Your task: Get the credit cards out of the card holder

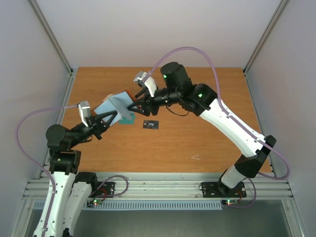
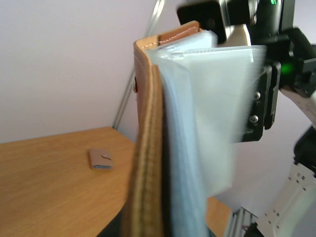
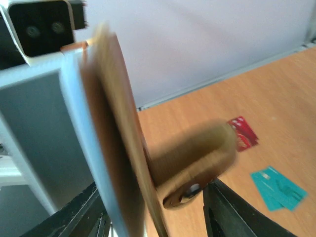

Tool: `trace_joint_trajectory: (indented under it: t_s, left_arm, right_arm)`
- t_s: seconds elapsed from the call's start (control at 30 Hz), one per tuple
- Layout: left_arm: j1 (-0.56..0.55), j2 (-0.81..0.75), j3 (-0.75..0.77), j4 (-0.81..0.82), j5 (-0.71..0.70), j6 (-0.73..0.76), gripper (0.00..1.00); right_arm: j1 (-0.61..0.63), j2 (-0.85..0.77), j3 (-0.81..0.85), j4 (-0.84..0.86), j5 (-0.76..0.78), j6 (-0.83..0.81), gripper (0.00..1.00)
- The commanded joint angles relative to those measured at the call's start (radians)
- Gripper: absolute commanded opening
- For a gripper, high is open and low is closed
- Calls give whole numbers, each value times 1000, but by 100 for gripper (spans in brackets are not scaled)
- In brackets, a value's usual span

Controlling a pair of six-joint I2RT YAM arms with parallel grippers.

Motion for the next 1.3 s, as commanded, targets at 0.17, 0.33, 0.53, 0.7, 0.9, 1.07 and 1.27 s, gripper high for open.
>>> trace_joint_trajectory:
  t_s: [0.17, 0.33, 0.53, 0.7, 0.9, 1.07, 1.27]
  left_arm:
    - [-19, -2, 5, 43, 57, 20, 0]
    - [-19, -2, 2, 45, 60, 15, 0]
    - [-19, -3, 4, 34, 48, 20, 12]
    - [-14, -7, 15, 26, 97, 41, 52]
    - [-11, -1, 26, -32, 303, 146, 74]
    - [-11, 6, 24, -22, 123, 82, 79]
    - [-11, 38, 6, 76, 89, -117, 70]
  right_arm:
    - [94, 89, 71, 38, -73, 6, 53]
    - [107, 87, 73, 49, 20, 27, 35]
    - [107, 68, 71, 41, 86, 28, 12]
    - [87, 18, 65, -14, 143, -1, 3]
    - [78, 4, 114, -192, 257, -66, 3]
    - [81, 13, 131, -210, 171, -74, 4]
    - [83, 9, 138, -175, 171, -65, 3]
